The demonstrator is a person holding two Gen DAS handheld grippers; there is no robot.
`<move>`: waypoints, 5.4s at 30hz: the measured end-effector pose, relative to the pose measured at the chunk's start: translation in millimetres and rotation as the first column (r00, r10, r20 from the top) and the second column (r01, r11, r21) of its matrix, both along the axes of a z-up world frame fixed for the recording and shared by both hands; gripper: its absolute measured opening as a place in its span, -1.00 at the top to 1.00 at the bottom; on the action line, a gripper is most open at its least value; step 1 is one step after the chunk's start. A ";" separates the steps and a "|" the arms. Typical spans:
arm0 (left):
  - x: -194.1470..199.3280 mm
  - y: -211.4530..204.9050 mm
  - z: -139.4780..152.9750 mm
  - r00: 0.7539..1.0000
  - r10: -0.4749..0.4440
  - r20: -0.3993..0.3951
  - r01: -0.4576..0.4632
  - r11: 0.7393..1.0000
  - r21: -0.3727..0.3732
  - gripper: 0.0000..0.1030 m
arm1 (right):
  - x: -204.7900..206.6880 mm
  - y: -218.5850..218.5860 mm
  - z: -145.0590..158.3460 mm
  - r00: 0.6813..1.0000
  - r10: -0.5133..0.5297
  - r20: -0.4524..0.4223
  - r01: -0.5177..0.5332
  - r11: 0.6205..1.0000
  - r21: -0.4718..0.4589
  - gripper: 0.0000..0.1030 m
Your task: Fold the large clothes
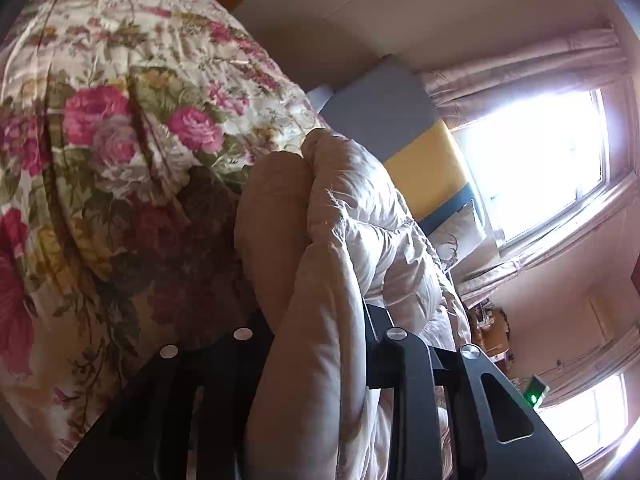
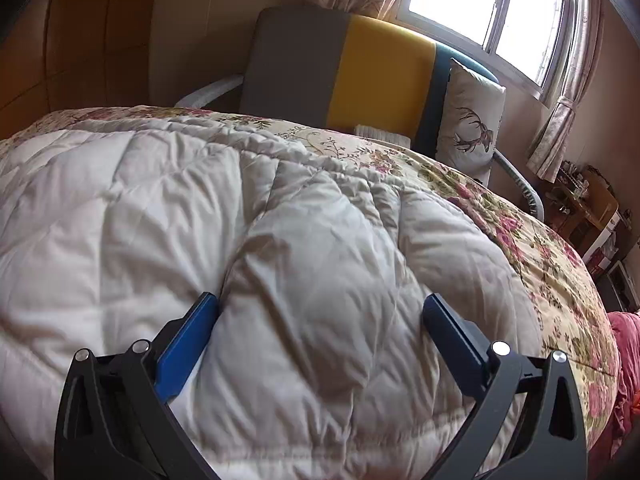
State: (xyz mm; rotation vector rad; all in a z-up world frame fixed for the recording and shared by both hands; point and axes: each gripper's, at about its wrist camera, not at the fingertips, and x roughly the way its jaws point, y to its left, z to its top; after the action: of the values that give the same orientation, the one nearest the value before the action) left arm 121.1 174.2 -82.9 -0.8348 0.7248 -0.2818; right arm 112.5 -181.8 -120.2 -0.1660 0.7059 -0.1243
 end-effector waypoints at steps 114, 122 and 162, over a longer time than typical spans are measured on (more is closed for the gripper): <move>79.2 -187.2 40.0 0.927 -0.323 0.190 0.257 0.916 0.307 -0.44 | -105.1 -248.6 53.3 0.924 -0.381 0.038 0.264 0.707 0.656 -0.84; 78.4 -224.8 46.3 0.870 -0.431 0.238 0.364 0.889 0.280 -0.39 | -60.8 -198.1 47.5 0.988 -0.125 0.095 0.039 0.782 0.623 -0.57; -27.3 -440.8 32.6 0.640 -0.725 0.254 -0.002 0.329 0.944 -0.49 | -68.8 -186.7 115.0 0.937 -0.295 0.189 0.259 0.946 0.193 -0.55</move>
State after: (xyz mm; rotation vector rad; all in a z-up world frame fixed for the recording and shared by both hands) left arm 93.7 -266.6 -50.3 0.5779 0.2646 -0.5383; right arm 43.6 -368.5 -5.2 0.1074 0.5158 -0.3494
